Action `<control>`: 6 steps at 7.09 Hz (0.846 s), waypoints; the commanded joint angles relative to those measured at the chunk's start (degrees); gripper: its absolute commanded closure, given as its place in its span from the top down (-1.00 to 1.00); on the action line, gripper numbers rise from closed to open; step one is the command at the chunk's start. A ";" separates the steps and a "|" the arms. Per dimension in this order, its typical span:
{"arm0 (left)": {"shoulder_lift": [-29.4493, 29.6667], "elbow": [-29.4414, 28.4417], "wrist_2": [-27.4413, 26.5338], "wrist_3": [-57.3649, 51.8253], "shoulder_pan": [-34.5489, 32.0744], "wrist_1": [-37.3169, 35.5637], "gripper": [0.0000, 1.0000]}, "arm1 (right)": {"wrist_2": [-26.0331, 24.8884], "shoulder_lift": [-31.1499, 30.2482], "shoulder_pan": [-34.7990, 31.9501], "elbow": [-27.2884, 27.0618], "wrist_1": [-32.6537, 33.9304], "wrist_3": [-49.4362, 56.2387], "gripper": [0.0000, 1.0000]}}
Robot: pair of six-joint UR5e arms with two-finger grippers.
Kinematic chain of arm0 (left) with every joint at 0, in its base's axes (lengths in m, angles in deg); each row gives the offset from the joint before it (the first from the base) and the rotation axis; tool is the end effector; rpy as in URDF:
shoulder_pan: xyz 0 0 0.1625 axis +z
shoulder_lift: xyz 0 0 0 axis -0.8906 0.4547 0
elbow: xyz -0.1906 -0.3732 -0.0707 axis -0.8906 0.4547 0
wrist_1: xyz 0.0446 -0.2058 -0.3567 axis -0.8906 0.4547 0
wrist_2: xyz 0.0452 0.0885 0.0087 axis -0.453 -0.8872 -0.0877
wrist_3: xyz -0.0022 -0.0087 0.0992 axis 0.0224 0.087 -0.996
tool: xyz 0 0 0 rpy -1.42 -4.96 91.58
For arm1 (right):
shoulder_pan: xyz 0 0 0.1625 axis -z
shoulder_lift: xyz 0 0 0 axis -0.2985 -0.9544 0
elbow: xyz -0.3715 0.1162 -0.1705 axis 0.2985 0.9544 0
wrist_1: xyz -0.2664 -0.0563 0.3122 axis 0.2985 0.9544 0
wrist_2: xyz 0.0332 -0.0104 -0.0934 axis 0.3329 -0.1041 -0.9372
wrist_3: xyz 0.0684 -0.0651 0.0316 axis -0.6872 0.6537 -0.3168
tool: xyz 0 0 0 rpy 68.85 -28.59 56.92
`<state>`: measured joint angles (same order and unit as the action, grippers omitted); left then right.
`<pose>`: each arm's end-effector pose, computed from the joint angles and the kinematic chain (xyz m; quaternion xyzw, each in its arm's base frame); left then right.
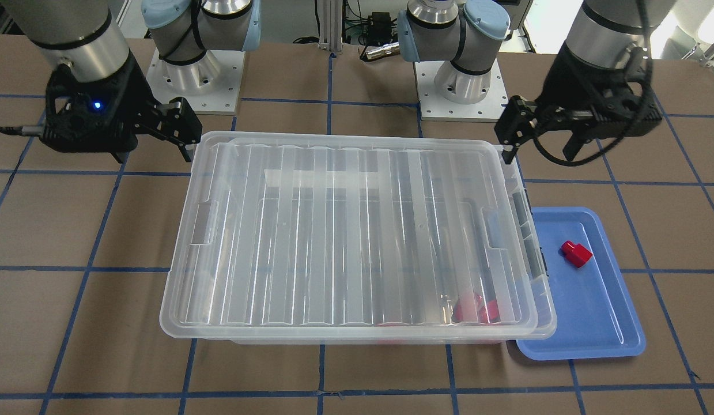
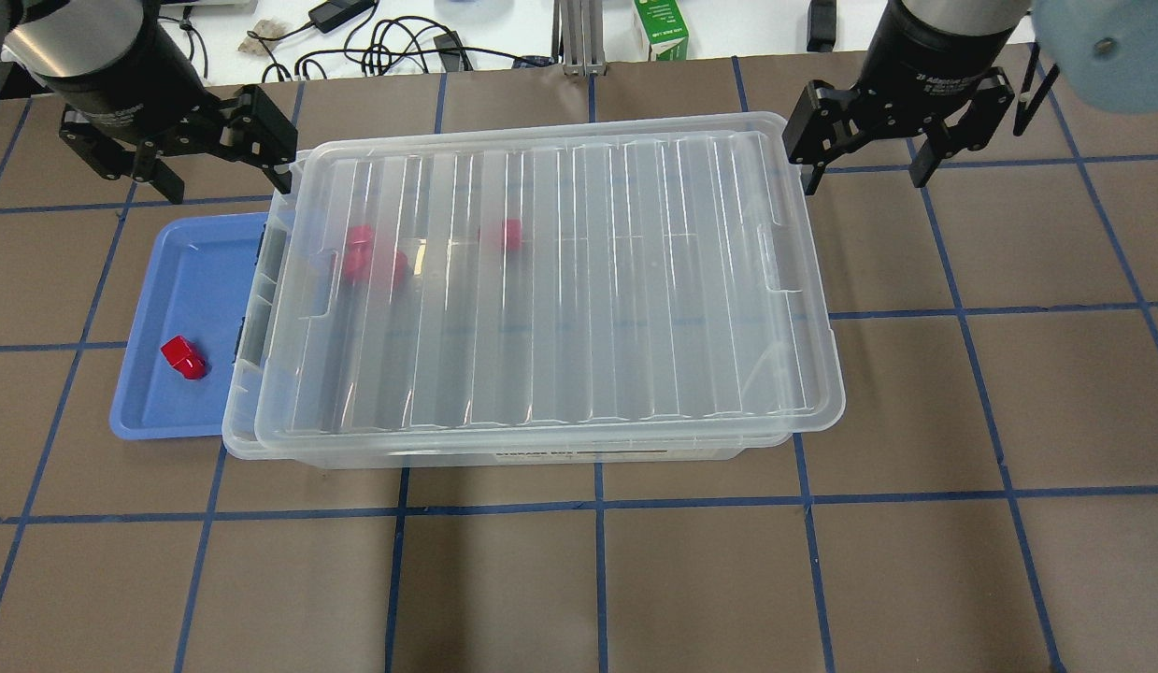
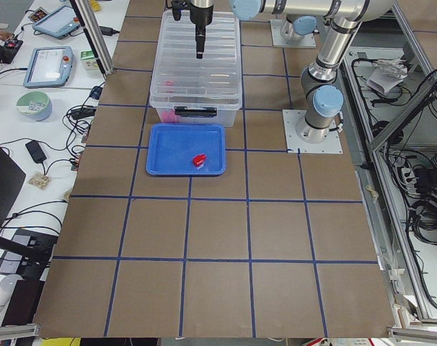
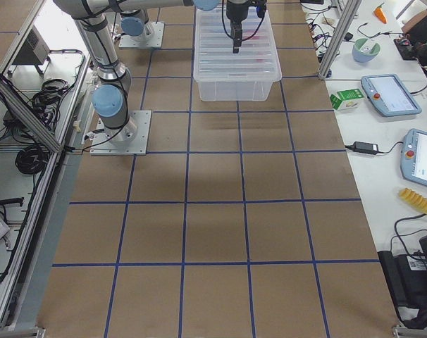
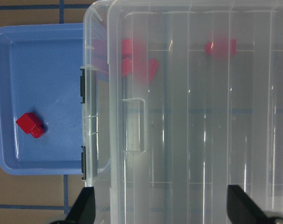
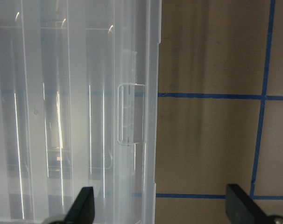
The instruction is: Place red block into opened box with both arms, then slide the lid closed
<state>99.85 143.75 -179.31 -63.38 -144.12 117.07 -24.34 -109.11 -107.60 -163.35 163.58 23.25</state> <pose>-0.0540 -0.5154 0.5083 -0.0606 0.9974 -0.0375 0.0074 0.1361 -0.5229 0.4744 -0.0178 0.9998 0.0094 0.0038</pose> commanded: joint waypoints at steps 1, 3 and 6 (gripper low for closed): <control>2.70 2.09 2.01 -1.27 12.37 -0.81 1.00 | -0.15 3.88 0.40 -9.07 12.87 0.29 1.00; 6.56 8.48 2.29 -5.80 19.96 -8.13 1.00 | -0.32 3.89 1.80 -14.37 18.63 0.38 1.00; 13.15 17.21 2.20 -12.44 24.47 -21.54 1.00 | -0.33 3.98 3.91 -14.74 19.00 1.61 1.00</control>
<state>110.35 158.38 -177.10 -74.94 -120.67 99.42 -24.64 -105.20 -104.64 -177.89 182.17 24.20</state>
